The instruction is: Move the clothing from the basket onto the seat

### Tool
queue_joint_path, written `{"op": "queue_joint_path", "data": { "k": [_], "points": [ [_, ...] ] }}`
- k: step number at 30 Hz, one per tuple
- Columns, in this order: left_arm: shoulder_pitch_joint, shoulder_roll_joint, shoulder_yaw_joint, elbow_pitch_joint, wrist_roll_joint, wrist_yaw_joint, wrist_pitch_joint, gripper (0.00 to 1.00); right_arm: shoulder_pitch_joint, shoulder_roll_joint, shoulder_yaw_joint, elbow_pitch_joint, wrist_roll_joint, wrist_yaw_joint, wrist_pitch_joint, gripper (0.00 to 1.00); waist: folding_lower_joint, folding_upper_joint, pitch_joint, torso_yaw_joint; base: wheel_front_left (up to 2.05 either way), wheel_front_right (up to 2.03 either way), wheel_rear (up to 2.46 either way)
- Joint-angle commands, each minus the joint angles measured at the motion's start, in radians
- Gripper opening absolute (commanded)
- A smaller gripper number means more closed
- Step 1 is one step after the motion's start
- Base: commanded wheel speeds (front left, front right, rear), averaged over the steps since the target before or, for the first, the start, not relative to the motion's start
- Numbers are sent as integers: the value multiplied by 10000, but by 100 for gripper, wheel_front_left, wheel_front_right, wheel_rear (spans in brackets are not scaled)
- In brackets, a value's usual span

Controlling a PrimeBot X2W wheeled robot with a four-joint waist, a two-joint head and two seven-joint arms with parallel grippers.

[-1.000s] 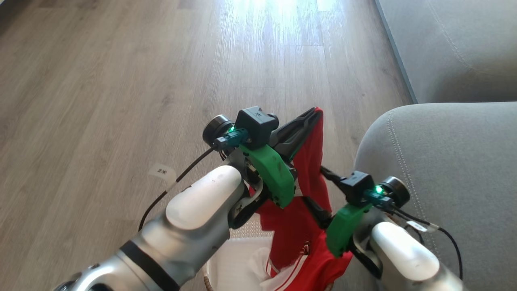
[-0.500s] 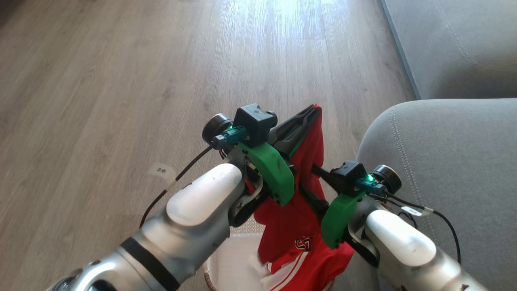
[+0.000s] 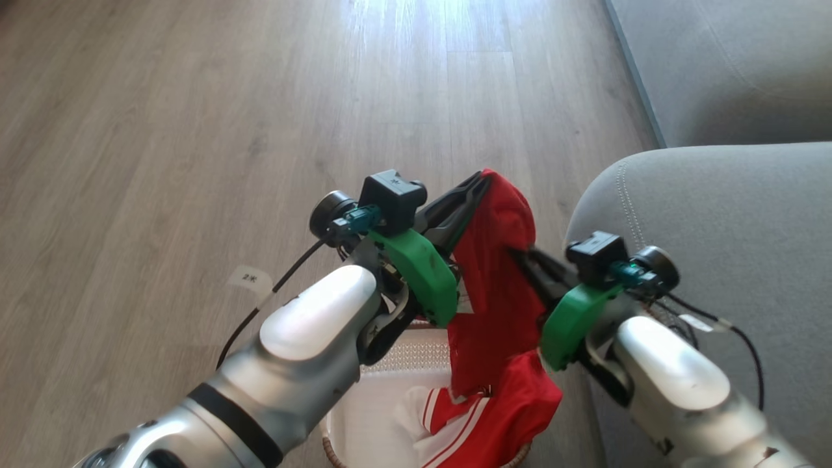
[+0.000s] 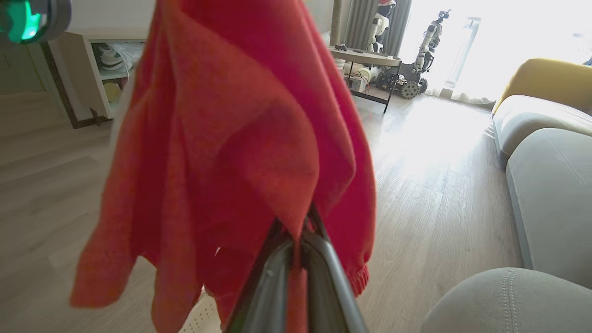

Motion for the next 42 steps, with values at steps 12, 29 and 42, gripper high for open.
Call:
{"op": "queue_joint_path", "data": {
  "k": [12, 29, 42],
  "points": [
    [-20, 282, 258, 538, -283, -46, -439, 100, 166, -580, -2101, -798, -702, -4, -65, 0, 0, 0, 229, -796, 0, 0, 0],
    [1011, 154, -135, 622, -220, 186, -1118, 100, 1094, -1121, -3772, -1756, -1371, -4, -40, 0, 0, 0, 691, -2651, 0, 0, 0],
    [1116, 108, -252, 468, -74, 366, -1307, 100, 1111, -1104, -4435, -2906, -1693, -4, 437, 0, 0, 0, 1272, -3740, 0, 0, 0]
  ]
}}
